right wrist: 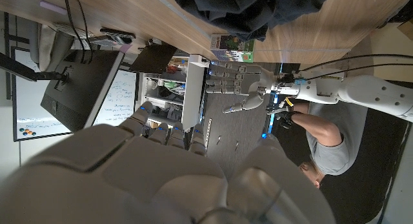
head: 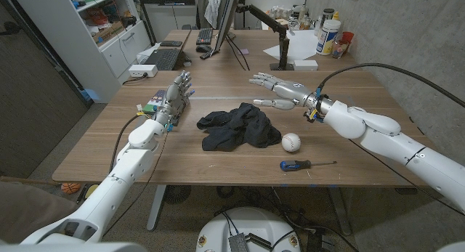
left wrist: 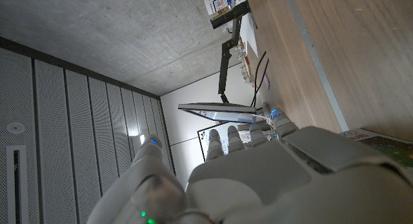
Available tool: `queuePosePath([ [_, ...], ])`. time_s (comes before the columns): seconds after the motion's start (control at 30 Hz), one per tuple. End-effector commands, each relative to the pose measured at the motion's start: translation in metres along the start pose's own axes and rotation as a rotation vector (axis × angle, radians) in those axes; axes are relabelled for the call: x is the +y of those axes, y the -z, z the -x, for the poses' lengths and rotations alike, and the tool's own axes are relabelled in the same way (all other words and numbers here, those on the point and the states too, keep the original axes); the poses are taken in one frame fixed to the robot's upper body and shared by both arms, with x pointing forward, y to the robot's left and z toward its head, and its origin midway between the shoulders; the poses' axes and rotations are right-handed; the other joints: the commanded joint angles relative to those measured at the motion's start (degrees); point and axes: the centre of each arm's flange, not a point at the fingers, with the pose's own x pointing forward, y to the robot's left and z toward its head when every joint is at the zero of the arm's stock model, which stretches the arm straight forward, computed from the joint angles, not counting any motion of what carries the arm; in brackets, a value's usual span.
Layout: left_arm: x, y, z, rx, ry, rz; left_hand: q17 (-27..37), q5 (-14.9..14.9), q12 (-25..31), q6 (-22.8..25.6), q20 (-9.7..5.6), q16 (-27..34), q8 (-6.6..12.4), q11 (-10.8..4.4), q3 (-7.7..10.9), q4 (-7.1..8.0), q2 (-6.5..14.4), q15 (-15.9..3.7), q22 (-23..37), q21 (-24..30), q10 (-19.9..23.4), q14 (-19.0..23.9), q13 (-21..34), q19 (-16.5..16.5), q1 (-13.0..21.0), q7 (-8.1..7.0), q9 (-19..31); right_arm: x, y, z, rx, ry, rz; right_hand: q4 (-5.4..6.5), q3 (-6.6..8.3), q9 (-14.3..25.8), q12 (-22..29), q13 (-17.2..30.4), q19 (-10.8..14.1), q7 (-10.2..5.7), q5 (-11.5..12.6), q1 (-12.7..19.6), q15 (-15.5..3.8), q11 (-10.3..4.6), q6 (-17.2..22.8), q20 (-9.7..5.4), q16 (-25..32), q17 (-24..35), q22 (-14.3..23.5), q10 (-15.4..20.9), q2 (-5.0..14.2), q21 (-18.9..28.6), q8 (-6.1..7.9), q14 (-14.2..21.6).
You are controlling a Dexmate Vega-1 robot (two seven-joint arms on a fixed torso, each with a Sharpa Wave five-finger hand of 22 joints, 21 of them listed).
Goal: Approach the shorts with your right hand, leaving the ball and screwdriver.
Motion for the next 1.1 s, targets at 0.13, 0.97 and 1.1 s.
queuePosePath([
  [0.13,0.005,-0.001,0.001,0.0,-0.004,-0.01,0.18,0.13,0.25,0.22,0.32,0.4,0.29,0.1,0.06,-0.26,0.63,0.03,0.1,0.28,-0.08,-0.41,0.09,-0.29,0.16,-0.23,0.23,0.006,-0.008,-0.016,-0.054,-0.074,0.059,-0.27,0.31,0.23,0.06,0.12,-0.4,-0.02,-0.11,0.88,-0.73,0.07,-0.36,0.07,0.04,0.17,0.18,-0.5,0.18,-0.32,-0.05,-3.21],
  [0.97,0.005,0.002,0.004,-0.003,-0.013,-0.001,0.18,0.12,0.29,0.37,0.32,0.41,0.33,0.32,0.04,-0.41,0.69,0.08,0.1,0.31,-0.01,-0.57,0.08,-0.39,0.14,-0.14,0.23,0.013,-0.014,-0.032,-0.111,-0.118,0.058,-0.78,0.45,0.25,0.16,0.12,-0.26,-0.01,-0.33,1.46,-0.73,0.21,-0.51,0.32,0.24,0.15,0.17,-0.53,0.31,-0.19,-0.11,-3.0],
  [1.1,0.005,0.003,0.005,-0.003,-0.017,0.001,0.18,0.12,0.29,0.38,0.32,0.42,0.33,0.31,0.03,-0.44,0.69,0.04,0.1,0.32,-0.02,-0.58,0.08,-0.39,0.13,-0.15,0.23,0.013,-0.014,-0.034,-0.115,-0.121,0.059,-0.83,0.47,0.26,0.17,0.12,-0.26,0.06,-0.35,1.52,-0.77,0.24,-0.54,0.32,0.25,0.14,0.17,-0.54,0.33,-0.18,-0.12,-2.99],
])
